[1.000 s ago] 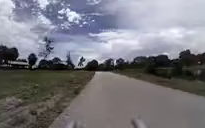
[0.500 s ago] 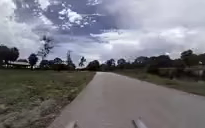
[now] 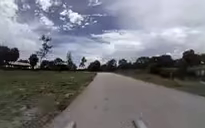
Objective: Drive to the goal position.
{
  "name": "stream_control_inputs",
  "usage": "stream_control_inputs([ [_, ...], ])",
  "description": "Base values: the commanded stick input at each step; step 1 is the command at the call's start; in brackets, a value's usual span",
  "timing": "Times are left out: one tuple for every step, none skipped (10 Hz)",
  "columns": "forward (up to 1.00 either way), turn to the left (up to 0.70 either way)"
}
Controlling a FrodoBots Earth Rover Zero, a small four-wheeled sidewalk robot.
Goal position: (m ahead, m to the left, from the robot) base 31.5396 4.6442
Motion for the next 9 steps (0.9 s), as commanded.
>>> stream_control_inputs([
  [0.85,0.0],
  [0.85,0.0],
  [0.85,0.0],
  [0.85,0.0],
  [0.85,0.0],
  [0.85,0.0],
  [0.85,0.0],
  [0.85,0.0],
  [0.85,-0.19],
])
